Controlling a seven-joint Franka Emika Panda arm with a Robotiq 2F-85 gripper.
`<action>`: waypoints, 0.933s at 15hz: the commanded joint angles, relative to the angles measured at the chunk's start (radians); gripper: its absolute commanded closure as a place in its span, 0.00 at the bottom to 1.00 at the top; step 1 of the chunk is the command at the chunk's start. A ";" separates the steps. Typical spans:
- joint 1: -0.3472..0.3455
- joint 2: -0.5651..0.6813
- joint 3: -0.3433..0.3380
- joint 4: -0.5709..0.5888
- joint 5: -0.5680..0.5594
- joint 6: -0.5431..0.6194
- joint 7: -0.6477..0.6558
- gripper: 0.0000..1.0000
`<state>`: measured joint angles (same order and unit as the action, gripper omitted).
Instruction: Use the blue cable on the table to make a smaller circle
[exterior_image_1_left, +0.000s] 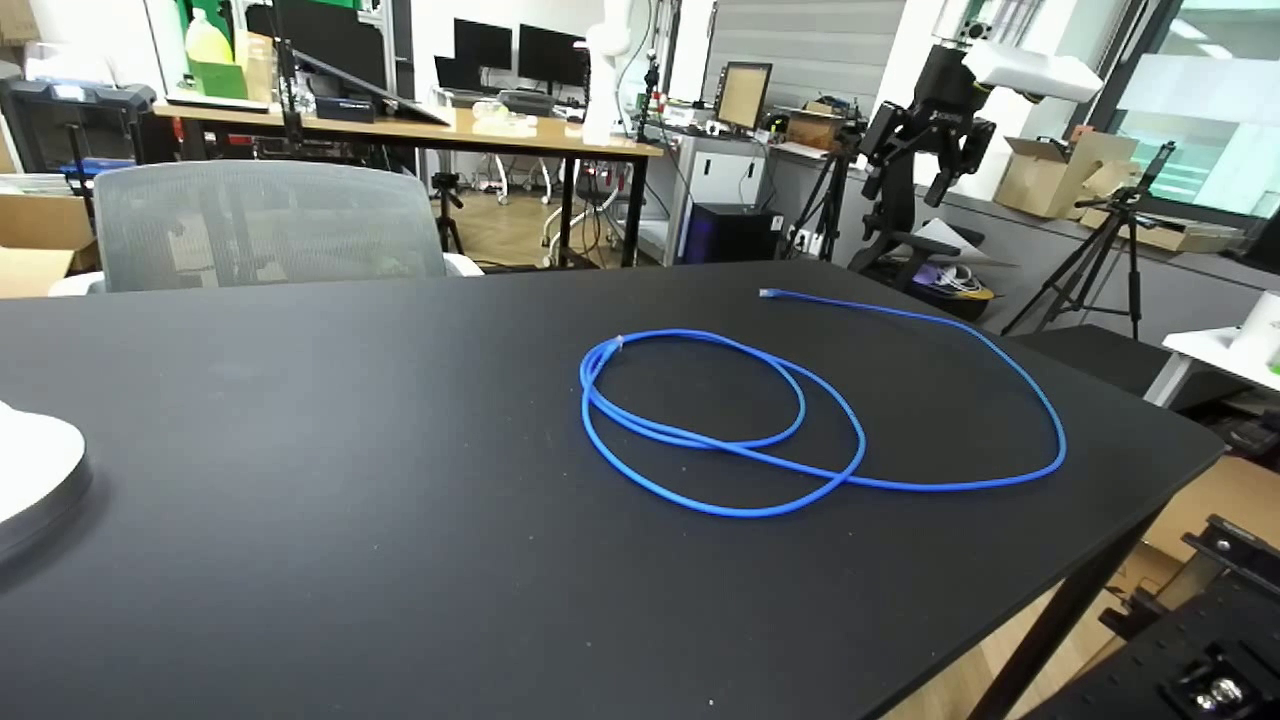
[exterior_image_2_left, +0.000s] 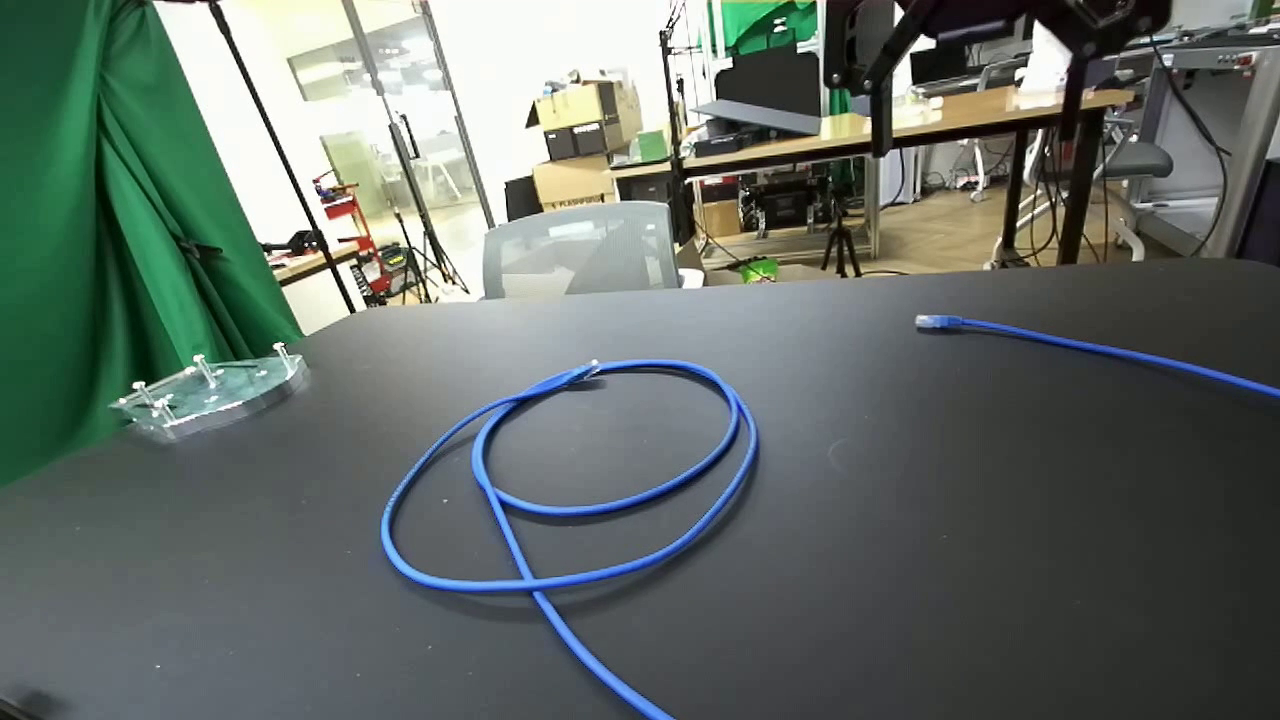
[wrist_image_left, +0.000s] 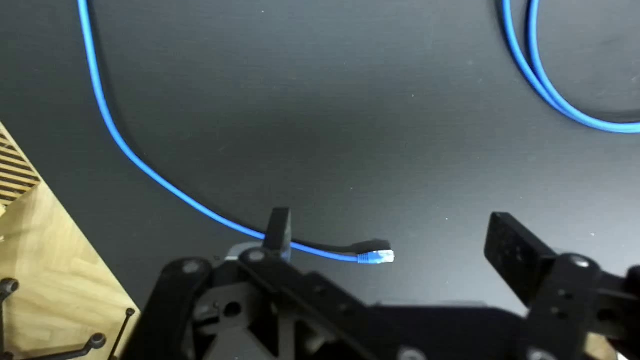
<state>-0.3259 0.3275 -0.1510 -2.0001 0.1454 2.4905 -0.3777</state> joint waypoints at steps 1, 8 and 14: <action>0.034 0.066 -0.049 0.082 -0.186 -0.001 0.032 0.00; -0.011 0.169 -0.029 0.262 -0.311 -0.134 -0.095 0.00; -0.039 0.280 -0.012 0.408 -0.358 -0.163 -0.231 0.00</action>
<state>-0.3356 0.5763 -0.1891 -1.6381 -0.1679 2.3228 -0.4931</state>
